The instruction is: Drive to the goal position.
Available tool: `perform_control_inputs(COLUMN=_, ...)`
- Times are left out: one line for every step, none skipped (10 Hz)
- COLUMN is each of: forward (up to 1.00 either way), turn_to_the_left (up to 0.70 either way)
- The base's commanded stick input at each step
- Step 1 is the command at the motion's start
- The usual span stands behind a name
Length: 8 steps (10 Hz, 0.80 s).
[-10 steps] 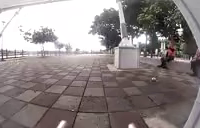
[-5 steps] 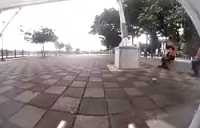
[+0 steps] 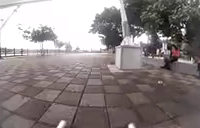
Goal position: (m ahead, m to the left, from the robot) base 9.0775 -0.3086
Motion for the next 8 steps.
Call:
perform_control_inputs(forward=0.7, turn_to_the_left=0.01)
perform_control_inputs(forward=0.7, turn_to_the_left=0.01)
perform_control_inputs(forward=0.7, turn_to_the_left=0.01)
perform_control_inputs(forward=0.7, turn_to_the_left=0.01)
perform_control_inputs(forward=0.7, turn_to_the_left=0.01)
perform_control_inputs(forward=0.7, turn_to_the_left=0.01)
perform_control_inputs(forward=0.7, turn_to_the_left=0.01)
perform_control_inputs(forward=0.7, turn_to_the_left=0.01)
